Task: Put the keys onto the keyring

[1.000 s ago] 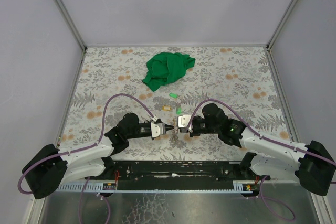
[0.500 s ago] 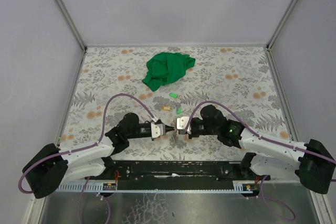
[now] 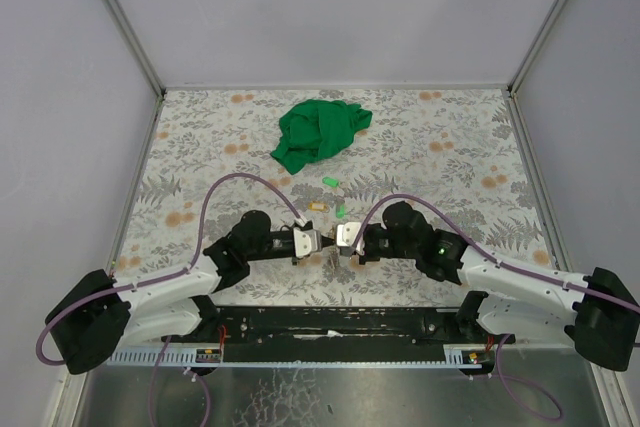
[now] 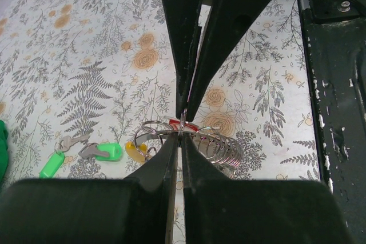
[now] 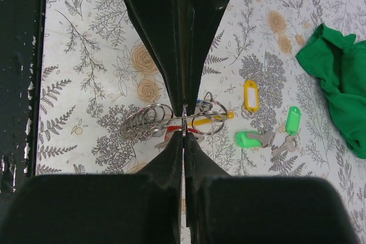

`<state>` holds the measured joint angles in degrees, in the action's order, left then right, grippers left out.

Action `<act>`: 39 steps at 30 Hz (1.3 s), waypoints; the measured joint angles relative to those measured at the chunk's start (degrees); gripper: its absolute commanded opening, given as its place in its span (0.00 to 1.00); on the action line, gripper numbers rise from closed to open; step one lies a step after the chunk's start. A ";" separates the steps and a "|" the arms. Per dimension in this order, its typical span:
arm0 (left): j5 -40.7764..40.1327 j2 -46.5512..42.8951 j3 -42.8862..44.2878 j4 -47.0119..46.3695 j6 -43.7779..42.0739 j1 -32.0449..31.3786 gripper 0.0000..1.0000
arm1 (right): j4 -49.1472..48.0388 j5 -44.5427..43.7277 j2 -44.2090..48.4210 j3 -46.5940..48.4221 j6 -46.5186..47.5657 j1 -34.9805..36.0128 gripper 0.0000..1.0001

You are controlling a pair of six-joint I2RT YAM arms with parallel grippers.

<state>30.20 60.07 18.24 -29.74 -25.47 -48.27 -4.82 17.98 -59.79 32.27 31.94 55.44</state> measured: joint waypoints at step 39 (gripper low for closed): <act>-8.76 -0.37 -0.94 -2.60 13.79 -0.87 0.00 | 1.33 -5.40 0.92 1.05 2.56 1.64 0.00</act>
<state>21.43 59.70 17.30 -32.34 -11.68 -49.15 -3.49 12.58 -58.87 33.32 34.50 57.08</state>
